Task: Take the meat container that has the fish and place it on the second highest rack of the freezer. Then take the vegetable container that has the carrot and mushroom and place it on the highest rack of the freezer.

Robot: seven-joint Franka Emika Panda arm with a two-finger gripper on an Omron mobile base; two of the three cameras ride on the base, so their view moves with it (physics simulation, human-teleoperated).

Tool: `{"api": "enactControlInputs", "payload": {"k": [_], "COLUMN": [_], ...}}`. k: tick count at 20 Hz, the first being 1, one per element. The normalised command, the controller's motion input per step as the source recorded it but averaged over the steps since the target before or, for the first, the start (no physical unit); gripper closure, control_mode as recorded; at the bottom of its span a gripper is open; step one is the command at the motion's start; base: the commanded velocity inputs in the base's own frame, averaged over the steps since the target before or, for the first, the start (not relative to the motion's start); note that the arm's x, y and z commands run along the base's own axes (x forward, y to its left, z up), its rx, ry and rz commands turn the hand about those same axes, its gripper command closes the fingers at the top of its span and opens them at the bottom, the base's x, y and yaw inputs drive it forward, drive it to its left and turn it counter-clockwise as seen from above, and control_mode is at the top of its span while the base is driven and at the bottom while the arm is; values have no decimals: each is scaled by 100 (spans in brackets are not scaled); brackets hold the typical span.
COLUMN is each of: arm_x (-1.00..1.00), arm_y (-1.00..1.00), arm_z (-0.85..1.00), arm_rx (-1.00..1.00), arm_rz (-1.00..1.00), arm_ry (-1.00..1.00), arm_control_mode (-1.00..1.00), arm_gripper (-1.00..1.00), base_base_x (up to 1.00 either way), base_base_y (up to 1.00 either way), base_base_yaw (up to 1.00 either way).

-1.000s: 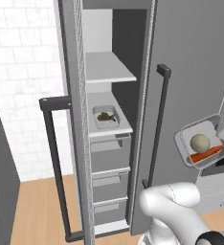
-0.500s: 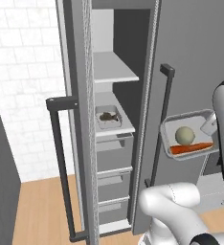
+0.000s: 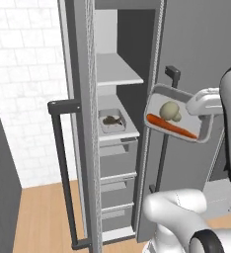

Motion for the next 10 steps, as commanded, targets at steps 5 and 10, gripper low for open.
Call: {"api": "enactControlInputs", "payload": {"k": [5,10], "arm_x": [1,53], "arm_y": [40,49], "arm_z": [0,0], "arm_rx": [23,11], "arm_rz": [-74,-64], "arm_ry": [-1,-5], "arm_control_mode": [-100,-100], "arm_gripper": [100,100], "base_base_x": [0,0], "base_base_y": [0,0], "base_base_yaw": [0,0]}}
